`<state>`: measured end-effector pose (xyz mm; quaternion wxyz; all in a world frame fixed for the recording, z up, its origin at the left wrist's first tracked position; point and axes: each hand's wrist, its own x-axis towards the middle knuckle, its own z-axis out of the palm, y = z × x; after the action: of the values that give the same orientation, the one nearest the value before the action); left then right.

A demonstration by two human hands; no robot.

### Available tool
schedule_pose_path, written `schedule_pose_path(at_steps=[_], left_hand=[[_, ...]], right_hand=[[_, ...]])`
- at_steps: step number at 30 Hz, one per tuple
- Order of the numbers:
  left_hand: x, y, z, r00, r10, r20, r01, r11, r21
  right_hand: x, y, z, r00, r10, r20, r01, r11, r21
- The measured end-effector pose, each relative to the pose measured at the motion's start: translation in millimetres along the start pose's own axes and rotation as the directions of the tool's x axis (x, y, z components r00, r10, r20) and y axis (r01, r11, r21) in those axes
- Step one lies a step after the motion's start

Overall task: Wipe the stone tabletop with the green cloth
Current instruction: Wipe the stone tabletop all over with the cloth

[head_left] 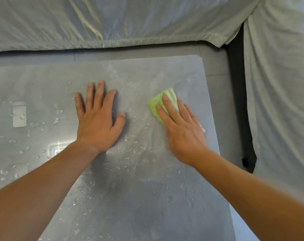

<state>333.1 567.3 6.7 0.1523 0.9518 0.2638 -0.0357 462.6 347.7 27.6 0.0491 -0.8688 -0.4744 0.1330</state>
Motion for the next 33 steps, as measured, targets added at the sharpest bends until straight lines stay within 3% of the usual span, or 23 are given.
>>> schedule_pose_path(at_steps=[2,3,6,8,11,14,18,20,23,26,28,31,33], left_hand=[[-1,-1,0,1.0,0.016,-0.002,-0.016,1.0,0.005],[-1,-1,0,1.0,0.02,-0.003,-0.02,1.0,0.007],[-1,0,-1,1.0,0.012,0.012,-0.012,1.0,0.004],[-1,2,-4,0.999,0.013,0.031,-0.013,1.0,-0.011],[-10,6,-11,0.998,0.035,0.05,-0.033,0.999,-0.029],[-32,12,-14,0.999,0.011,0.038,-0.011,1.0,-0.017],[-62,14,-10,0.997,-0.038,0.067,0.039,0.999,-0.004],[-72,12,-8,0.996,-0.044,0.083,0.043,0.999,0.013],[-77,7,-6,0.994,-0.033,0.109,0.03,0.999,0.031],[-77,5,-3,0.99,-0.02,0.14,0.018,1.0,0.014],[-77,4,-1,0.99,-0.015,0.141,0.013,1.0,0.015],[-77,2,2,0.991,-0.004,0.132,0.005,1.0,-0.006],[-77,-1,3,0.991,-0.003,0.131,0.007,0.999,-0.032]], right_hand=[[-3,22,-5,0.995,-0.085,0.053,0.086,0.996,-0.021],[7,34,-9,0.998,-0.036,0.056,0.038,0.999,-0.032],[35,40,-14,0.955,0.294,-0.045,-0.292,0.956,0.036],[32,16,-5,0.912,0.398,-0.099,-0.39,0.916,0.091],[-12,-18,13,0.975,0.21,-0.072,-0.207,0.977,0.043],[-30,3,7,0.999,0.044,0.002,-0.044,0.999,-0.007],[-9,21,1,0.931,0.359,-0.065,-0.356,0.933,0.055],[-15,-6,9,0.896,0.431,-0.107,-0.421,0.901,0.105],[-53,-48,26,0.98,0.187,-0.064,-0.184,0.982,0.053],[-56,-41,23,1.0,-0.011,0.01,0.011,1.0,0.011],[-22,-34,15,1.0,0.009,-0.006,-0.009,1.0,-0.001],[35,-43,9,0.977,0.202,-0.072,-0.197,0.978,0.067],[36,-56,14,0.982,0.175,-0.073,-0.171,0.984,0.055]])
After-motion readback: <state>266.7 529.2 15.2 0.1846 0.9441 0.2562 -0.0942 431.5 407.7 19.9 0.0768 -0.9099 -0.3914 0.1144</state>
